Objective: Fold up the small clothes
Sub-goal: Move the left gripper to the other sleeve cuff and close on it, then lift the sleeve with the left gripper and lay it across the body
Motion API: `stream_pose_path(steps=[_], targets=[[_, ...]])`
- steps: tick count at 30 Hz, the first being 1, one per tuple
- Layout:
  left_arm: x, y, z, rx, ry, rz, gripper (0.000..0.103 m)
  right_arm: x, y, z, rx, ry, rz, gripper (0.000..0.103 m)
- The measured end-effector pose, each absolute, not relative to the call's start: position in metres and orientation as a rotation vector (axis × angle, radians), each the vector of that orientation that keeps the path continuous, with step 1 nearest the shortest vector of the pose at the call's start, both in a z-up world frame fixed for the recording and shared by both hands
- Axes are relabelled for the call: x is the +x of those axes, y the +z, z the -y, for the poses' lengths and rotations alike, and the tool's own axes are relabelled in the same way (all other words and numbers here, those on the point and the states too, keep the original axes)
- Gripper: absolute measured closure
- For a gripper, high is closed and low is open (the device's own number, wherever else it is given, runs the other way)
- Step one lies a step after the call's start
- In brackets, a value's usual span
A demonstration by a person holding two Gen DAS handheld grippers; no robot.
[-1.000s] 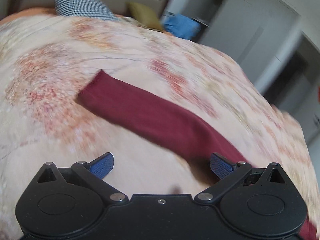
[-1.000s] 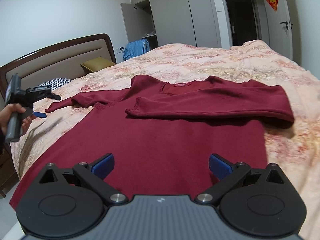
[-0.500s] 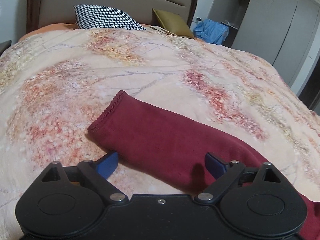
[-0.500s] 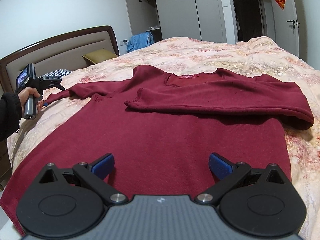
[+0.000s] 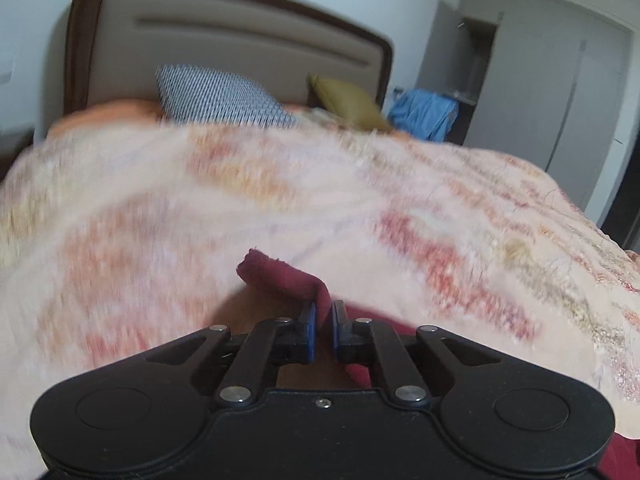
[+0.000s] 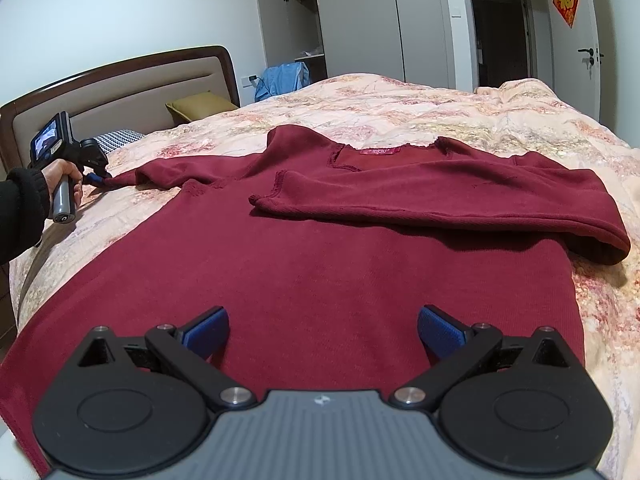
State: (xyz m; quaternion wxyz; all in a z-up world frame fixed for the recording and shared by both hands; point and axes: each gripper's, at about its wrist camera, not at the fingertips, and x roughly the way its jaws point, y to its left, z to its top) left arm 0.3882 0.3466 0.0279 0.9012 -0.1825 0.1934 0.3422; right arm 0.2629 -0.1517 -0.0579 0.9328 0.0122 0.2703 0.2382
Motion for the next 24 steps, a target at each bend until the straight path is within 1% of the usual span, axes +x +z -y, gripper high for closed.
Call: stream_pose_path(steps=[6,11,19,24], targets=[[0.383,0.076,-0.34,-0.275,0.683,-0.323,0.096,0.261,-0.053,0.156,0.047,0.494,-0.54,0.0],[0.378,0.113,-0.309,-0.193,0.6,-0.269,0.096,0.26,-0.049,0.159,0.069,0.504,-0.524,0.0],[0.377,0.161,-0.188,-0.037,0.32,-0.185,0.095,0.257,-0.036,0.169,0.088,0.512,-0.462,0.0],[0.381,0.165,-0.103,0.005,0.146,-0.174,0.095,0.249,-0.031,0.187,0.109,0.499,-0.434,0.0]])
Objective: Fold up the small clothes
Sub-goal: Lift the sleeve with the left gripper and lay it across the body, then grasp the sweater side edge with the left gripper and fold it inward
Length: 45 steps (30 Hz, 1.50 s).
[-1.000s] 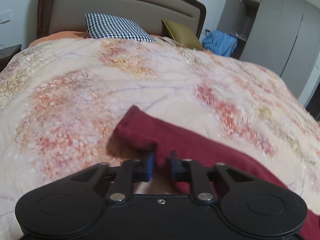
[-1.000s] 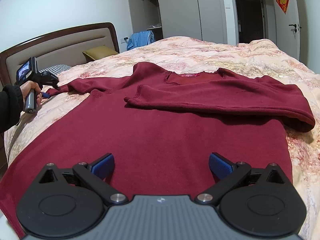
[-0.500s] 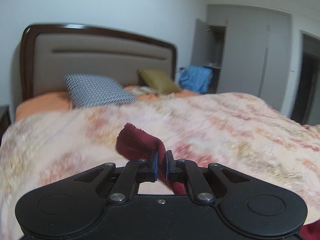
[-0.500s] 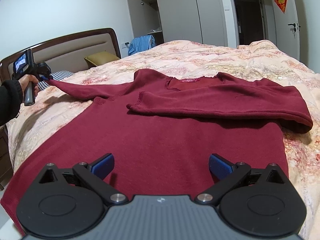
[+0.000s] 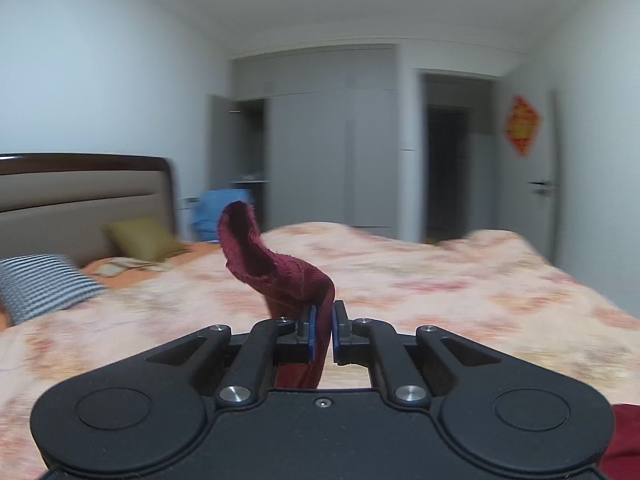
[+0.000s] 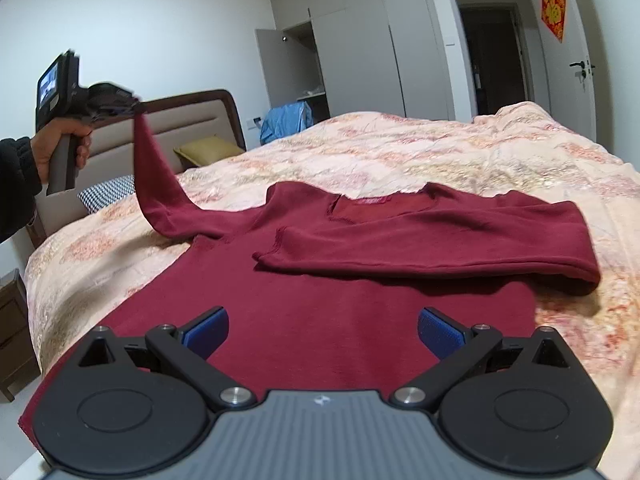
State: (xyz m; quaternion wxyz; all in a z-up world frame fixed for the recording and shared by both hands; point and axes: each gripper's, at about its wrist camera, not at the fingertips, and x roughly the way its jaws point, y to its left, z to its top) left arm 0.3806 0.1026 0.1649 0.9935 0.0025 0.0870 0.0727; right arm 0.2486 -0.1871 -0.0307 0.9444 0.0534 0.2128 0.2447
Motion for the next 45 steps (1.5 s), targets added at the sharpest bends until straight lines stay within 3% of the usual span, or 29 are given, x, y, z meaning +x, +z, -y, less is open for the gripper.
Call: stream_pose_path(steps=[7,16,20,27,38,45], targets=[[0.395,0.108,0.0,0.088,-0.066,-0.264,0.095,0.238,-0.031,0.219,0.117,0.446,-0.424,0.0],[0.385,0.013,0.04,0.132,-0.251,-0.433,0.09,0.23,-0.041,0.256,0.149,0.357,-0.454,0.0],[0.376,-0.001,0.047,0.171,-0.331,-0.471,0.077,0.228,-0.046,0.267,0.173,0.335,-0.469,0.0],[0.357,-0.003,0.032,0.164,-0.395,-0.524,0.032,0.232,-0.049,0.268,0.208,0.329,-0.481,0.0],[0.324,0.011,-0.055,0.135,-0.209,-0.565,0.008,0.249,-0.032,0.237,0.154,0.414,-0.469,0.0],[0.345,0.017,-0.14,0.011,-0.001,-0.584,0.005,0.295,-0.02,0.203,0.086,0.448,-0.512,0.0]])
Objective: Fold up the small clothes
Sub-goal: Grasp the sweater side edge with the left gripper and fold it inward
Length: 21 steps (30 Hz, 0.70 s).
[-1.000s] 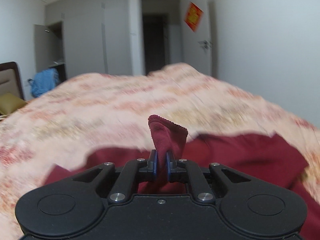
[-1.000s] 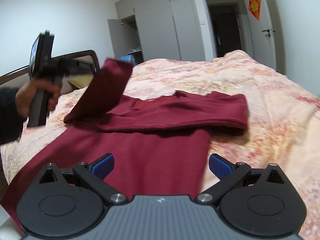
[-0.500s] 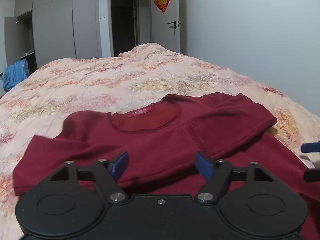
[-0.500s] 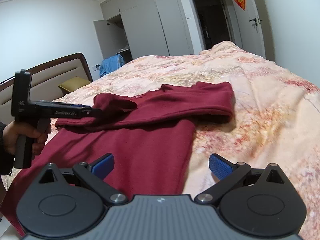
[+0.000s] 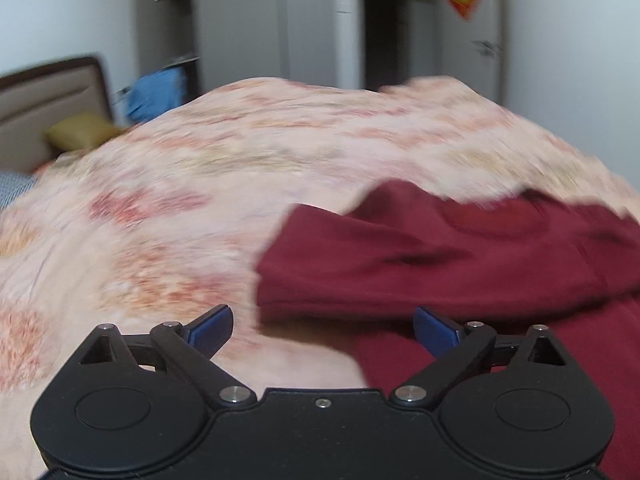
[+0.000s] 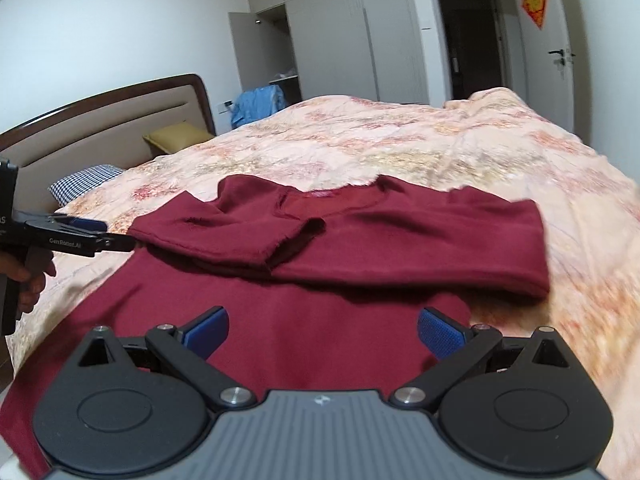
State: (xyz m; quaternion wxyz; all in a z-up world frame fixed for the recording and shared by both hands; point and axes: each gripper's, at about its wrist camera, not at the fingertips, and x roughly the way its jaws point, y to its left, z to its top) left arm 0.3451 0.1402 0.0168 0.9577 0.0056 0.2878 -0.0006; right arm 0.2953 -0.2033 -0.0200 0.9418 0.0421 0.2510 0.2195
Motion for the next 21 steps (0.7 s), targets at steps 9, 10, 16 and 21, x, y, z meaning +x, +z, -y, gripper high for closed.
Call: stream_pose_path(steps=[9,10,16,21], targets=[[0.438,0.019,-0.188,-0.174,-0.013,-0.606,0.006,0.365,-0.012,0.161,0.1,0.504,-0.511,0.012],[0.448,0.017,-0.19,-0.197,-0.024,-0.62,0.006,0.372,-0.012,0.159,0.112,0.507,-0.52,0.017],[0.487,-0.001,-0.199,-0.313,-0.053,-0.697,0.032,0.406,-0.021,0.153,0.21,0.518,-0.582,0.039],[0.486,-0.012,-0.203,-0.381,-0.069,-0.691,0.094,0.416,-0.03,0.149,0.215,0.514,-0.603,0.061]])
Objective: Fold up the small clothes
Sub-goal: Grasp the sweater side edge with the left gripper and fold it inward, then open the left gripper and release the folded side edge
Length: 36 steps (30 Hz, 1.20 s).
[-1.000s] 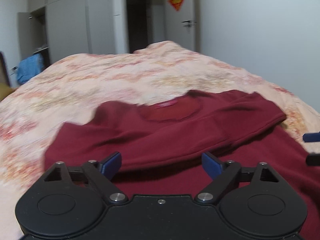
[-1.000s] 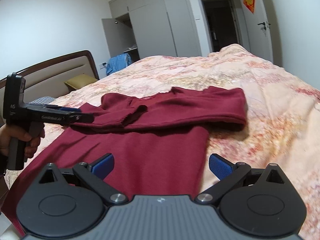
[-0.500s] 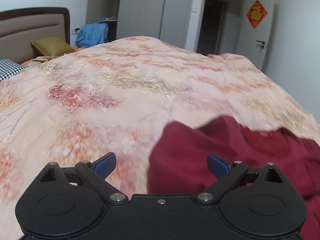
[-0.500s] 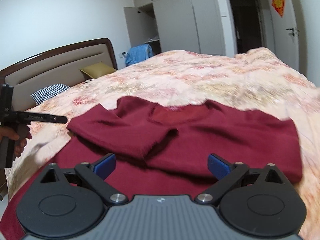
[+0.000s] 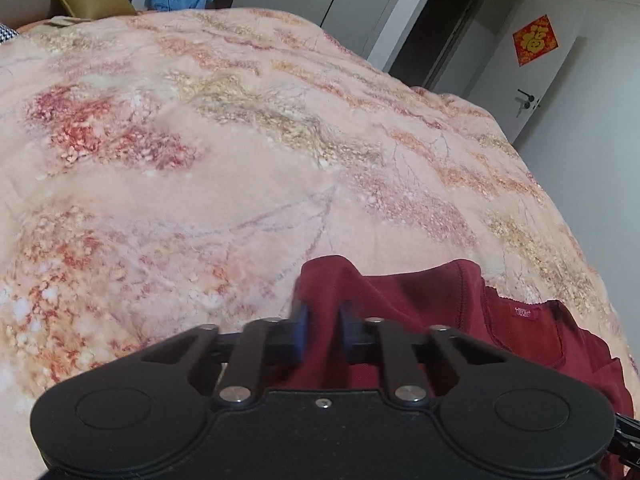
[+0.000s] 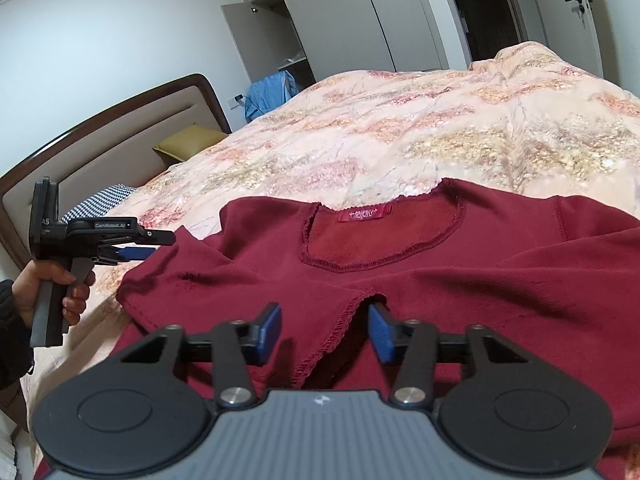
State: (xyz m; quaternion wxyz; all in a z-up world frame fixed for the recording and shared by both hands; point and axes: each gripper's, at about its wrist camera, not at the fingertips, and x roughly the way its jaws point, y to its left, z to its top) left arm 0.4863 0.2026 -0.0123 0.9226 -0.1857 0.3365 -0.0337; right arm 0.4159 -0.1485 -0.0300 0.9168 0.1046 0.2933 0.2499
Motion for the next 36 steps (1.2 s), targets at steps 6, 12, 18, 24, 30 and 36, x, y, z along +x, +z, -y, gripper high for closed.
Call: stream_pose_path(steps=[6,12,18,24,30,36], targets=[[0.449,0.007,-0.195,-0.319,0.018,-0.517,0.097,0.416,-0.029,0.139,0.168,0.525,-0.587,0.088],[0.455,-0.013,-0.217,-0.399,0.095,-0.562,0.097,0.418,-0.023,0.116,0.052,0.511,-0.537,0.092],[0.456,-0.021,-0.215,-0.389,0.101,-0.573,0.083,0.423,-0.036,0.111,0.016,0.463,-0.567,0.093],[0.441,-0.016,-0.22,-0.429,0.08,-0.588,0.049,0.416,-0.033,0.12,0.032,0.469,-0.559,0.086],[0.402,-0.013,-0.211,-0.339,0.01,-0.616,0.039,0.386,-0.027,0.129,-0.037,0.493,-0.539,0.049],[0.392,-0.025,-0.203,-0.227,0.073,-0.676,0.042,0.354,-0.032,0.144,-0.122,0.464,-0.549,0.034]])
